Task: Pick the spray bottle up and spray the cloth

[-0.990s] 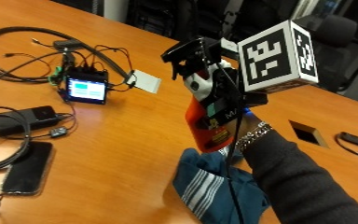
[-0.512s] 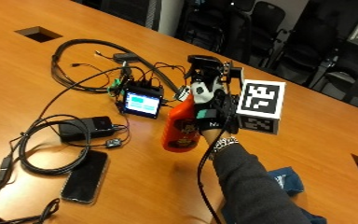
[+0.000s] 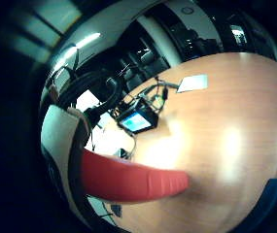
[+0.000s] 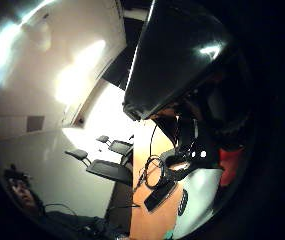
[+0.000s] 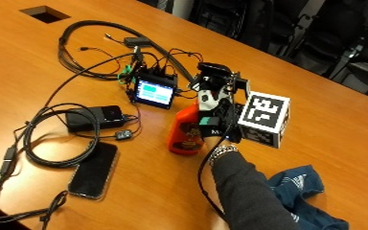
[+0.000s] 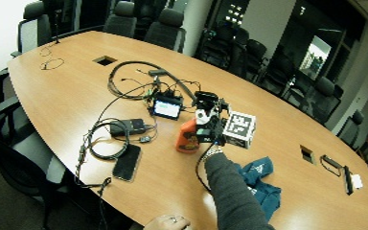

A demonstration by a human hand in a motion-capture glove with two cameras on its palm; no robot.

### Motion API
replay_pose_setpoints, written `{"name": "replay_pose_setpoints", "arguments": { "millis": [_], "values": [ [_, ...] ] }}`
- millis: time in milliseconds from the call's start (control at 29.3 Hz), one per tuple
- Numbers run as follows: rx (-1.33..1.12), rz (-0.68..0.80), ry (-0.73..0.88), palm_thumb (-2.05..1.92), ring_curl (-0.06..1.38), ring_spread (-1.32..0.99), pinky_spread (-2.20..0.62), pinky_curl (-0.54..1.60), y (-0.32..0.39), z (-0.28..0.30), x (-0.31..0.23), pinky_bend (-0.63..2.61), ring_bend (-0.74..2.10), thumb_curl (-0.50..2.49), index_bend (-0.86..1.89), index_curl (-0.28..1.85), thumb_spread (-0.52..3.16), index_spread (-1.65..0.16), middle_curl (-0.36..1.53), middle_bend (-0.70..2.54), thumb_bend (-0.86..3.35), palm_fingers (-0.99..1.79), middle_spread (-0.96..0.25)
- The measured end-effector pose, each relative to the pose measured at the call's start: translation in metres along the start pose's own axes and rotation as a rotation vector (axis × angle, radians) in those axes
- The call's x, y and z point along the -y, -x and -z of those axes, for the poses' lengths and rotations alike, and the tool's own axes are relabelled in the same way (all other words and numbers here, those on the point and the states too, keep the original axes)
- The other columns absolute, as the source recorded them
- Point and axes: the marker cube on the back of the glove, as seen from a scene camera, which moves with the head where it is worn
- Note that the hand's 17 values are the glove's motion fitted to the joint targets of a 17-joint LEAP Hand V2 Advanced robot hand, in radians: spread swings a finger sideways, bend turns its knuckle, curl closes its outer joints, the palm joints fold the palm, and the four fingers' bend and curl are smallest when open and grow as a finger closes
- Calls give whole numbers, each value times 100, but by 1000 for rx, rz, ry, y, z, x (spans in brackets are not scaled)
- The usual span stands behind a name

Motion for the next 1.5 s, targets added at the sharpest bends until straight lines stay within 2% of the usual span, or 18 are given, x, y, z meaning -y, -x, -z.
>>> {"name": "replay_pose_setpoints", "arguments": {
  "millis": [273,512,751,1024,1229,1503],
  "values": [
    [49,41,-19,83,48,-15,-27,43,19,0,8,56,73,53,15,44,115,-27,56,52,-1,125,-18],
    [35,22,-11,83,48,-15,-27,43,6,-6,2,53,73,51,15,44,118,-27,56,53,-1,124,-17],
    [-56,-68,106,82,48,-15,-25,43,-17,-23,-15,52,72,49,15,43,120,-28,56,52,-2,123,-16],
    [-162,-67,285,73,44,-13,-8,43,-6,-12,10,49,56,44,9,40,123,-28,48,32,-4,76,-14],
    [-291,25,347,68,41,-12,6,40,15,2,1,41,53,41,10,35,120,-27,46,28,-4,68,-12],
    [-522,80,516,55,35,-7,19,35,33,44,-49,26,33,35,23,37,115,-35,43,25,-5,50,-7]
  ]
}}
